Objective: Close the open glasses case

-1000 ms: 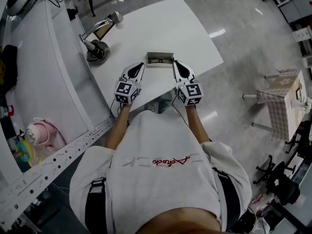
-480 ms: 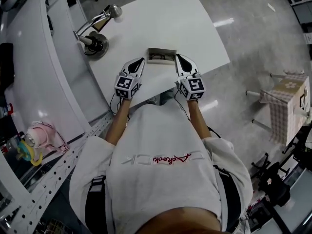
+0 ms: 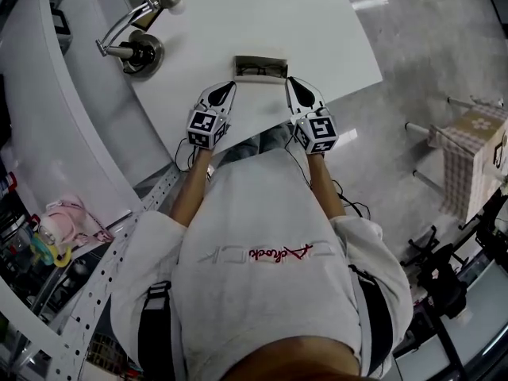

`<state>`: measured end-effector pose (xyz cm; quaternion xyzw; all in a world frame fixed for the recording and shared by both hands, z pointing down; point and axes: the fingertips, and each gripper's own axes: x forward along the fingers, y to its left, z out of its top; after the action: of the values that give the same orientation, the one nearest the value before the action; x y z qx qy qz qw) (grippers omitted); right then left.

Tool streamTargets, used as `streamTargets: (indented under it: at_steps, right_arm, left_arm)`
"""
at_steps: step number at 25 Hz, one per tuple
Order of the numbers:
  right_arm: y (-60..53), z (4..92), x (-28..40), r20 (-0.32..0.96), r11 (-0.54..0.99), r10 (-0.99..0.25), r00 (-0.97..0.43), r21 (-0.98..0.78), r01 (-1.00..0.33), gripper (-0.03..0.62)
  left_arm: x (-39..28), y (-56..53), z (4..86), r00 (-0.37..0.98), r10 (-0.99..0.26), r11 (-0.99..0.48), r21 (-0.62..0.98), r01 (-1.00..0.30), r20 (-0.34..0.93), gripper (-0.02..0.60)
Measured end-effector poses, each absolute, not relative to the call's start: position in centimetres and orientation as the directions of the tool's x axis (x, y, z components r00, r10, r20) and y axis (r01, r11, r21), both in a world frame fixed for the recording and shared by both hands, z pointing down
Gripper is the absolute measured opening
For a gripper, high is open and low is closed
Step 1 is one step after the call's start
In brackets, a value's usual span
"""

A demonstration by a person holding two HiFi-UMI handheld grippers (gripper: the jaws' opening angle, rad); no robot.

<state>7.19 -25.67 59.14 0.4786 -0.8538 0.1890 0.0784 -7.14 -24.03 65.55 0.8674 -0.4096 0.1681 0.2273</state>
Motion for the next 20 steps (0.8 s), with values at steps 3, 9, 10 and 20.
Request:
streamTargets:
  at_steps: [3, 9, 10, 20]
  right_arm:
    - [-25.6, 59.8, 7.7, 0.327, 0.466, -0.783, -0.53, -0.258, -0.847, -0.002]
    - [-26.0, 60.4, 8.2, 0.34, 0.469, -0.773, -0.535, -0.261, -0.844, -0.002]
    - [-26.1, 60.4, 8.3, 0.34, 0.47, -0.773, -0.536, -0.261, -0.843, -0.002]
    - [-27.2, 60.7, 9.0, 0.35, 0.475, -0.765, -0.541, -0.26, -0.84, -0.002]
  left_arm:
    - [-7.0, -24.0, 66.8, 0.596, -0.617, -0.562, 0.242, -0.791, 0.514, 0.028]
    - [-6.9, -24.4, 69.6, 0.568, -0.566, -0.576, 0.206, -0.791, 0.597, 0.167]
    - [-6.7, -24.5, 69.8, 0.565, -0.56, -0.58, 0.201, -0.79, 0.605, 0.167]
    - [-6.2, -25.4, 70.6, 0.535, -0.536, -0.569, 0.189, -0.801, 0.653, 0.169]
